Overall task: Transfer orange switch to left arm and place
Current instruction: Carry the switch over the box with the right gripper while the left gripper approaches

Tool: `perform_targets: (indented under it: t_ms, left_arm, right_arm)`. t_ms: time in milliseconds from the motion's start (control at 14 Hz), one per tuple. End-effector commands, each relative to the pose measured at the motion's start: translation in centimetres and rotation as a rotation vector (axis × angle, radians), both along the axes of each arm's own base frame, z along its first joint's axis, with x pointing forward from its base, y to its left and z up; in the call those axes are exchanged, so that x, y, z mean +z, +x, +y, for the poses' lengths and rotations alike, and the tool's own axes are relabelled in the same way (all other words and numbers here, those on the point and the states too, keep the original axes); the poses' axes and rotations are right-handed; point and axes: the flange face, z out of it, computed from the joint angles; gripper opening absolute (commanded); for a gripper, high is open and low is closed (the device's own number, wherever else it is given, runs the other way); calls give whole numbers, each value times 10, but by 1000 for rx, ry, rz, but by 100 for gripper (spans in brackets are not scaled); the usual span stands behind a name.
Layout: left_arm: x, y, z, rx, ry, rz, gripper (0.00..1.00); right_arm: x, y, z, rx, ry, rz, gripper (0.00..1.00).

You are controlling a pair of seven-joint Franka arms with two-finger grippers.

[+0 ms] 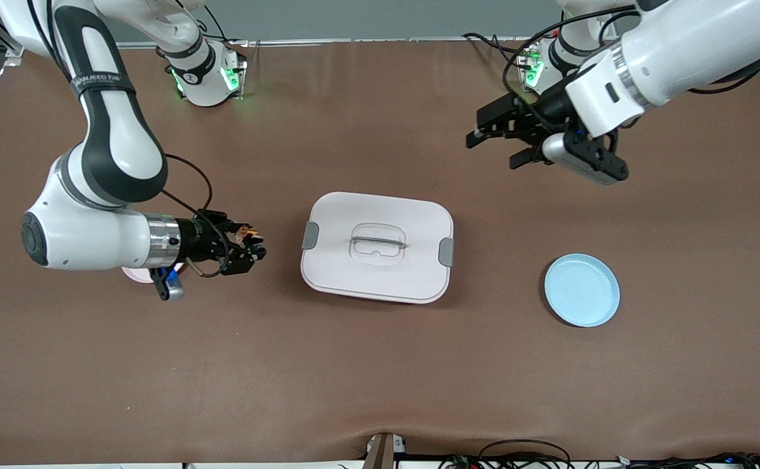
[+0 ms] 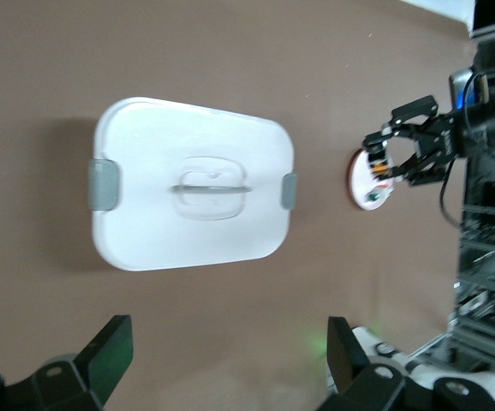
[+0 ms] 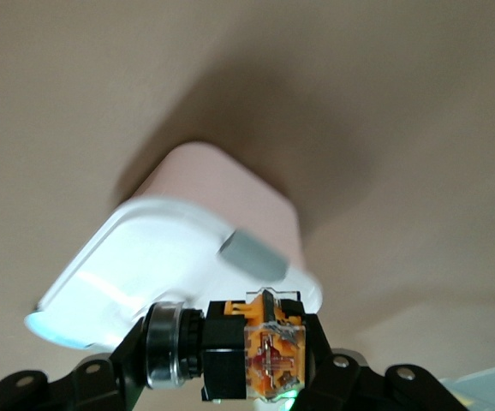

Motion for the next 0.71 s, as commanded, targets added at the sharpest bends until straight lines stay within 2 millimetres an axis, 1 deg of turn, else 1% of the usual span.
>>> perform_targets:
  t_ms: [0,143,286,357,500,571,643]
  left_arm:
    - [-16,5,-32,65,-52,34,100]
    - [-30,8,-54,120,-75,63,99]
    - [-41,9,-74,148,-126,91,83]
    - [-44,9,-83,164,-161,99,80]
    - [-58,12,-99,183,-190,94,78]
    - [-64,14,-106,192,-200,83,78]
    - [-74,17,-113,206,-210,80,78]
  right_arm:
    - [30,3,24,-79,12,30,0]
    - [40,-1,44,-108,34,55,0]
    - [49,-4,63,-149,53,75,0]
    - [52,-4,70,-177,66,71,0]
    - [60,-3,84,-238,111,65,0]
    - [62,-5,92,-246,110,72,0]
    - [64,-11,105,-257,106,81,0]
